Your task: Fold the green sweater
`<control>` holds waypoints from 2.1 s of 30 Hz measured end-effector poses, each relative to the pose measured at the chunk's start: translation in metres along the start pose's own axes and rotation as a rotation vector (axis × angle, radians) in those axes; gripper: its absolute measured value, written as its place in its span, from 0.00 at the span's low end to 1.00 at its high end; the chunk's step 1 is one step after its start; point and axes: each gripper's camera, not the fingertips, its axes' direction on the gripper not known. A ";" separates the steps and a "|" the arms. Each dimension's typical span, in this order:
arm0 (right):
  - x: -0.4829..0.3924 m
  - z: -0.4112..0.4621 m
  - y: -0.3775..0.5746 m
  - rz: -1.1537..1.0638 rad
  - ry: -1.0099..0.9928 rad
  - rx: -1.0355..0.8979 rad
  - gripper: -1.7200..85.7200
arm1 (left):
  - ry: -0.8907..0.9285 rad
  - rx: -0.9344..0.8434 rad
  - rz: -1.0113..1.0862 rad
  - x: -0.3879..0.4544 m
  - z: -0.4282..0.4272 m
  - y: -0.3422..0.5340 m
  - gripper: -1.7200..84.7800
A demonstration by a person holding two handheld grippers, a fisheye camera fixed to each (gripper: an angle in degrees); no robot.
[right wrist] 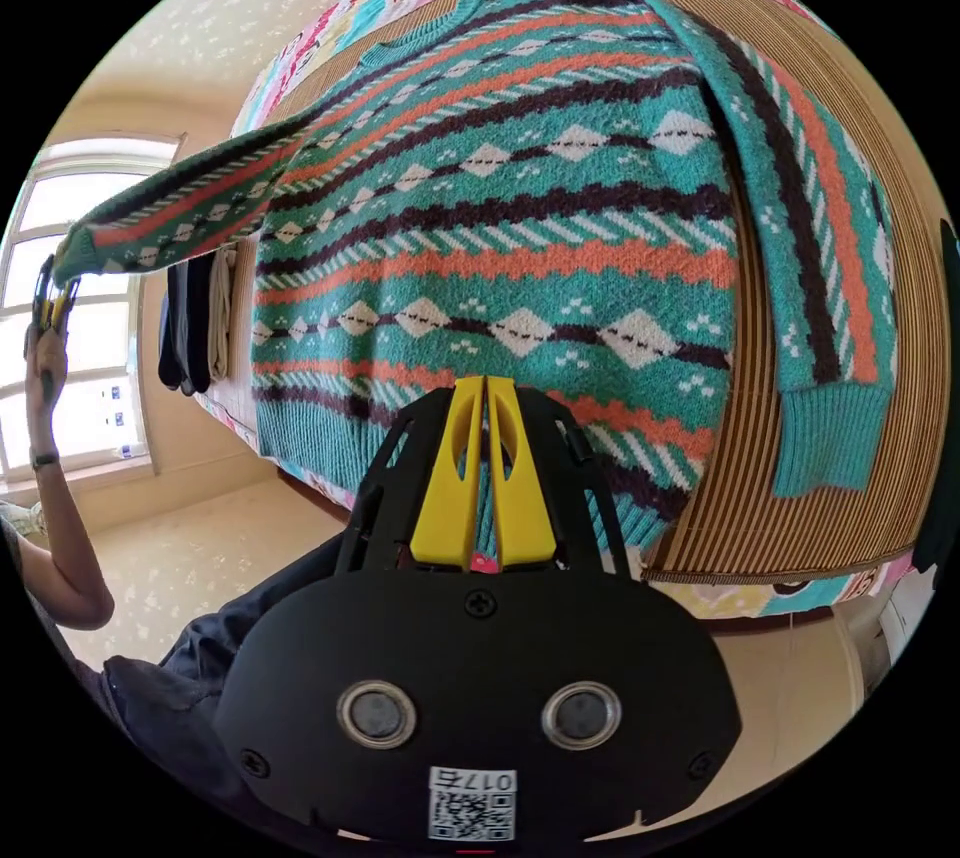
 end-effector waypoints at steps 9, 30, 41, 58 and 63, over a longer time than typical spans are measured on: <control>0.043 -0.059 0.013 0.130 -0.067 0.208 0.05 | 0.036 -0.261 0.287 0.117 0.248 -0.039 0.16; 0.241 -0.251 0.066 0.130 -0.876 0.688 0.06 | -0.261 -0.611 0.193 -0.040 0.246 0.127 0.14; 0.230 -0.248 0.012 0.141 -1.147 0.677 0.07 | -0.071 -0.448 0.349 -0.021 0.210 0.129 0.16; 0.125 -0.107 -0.052 0.225 -0.420 0.178 0.13 | -0.450 -0.044 0.345 -0.111 0.141 0.022 0.19; 0.141 -0.072 -0.007 0.353 -0.495 0.121 0.12 | -0.594 -0.164 0.223 -0.152 0.218 -0.035 0.15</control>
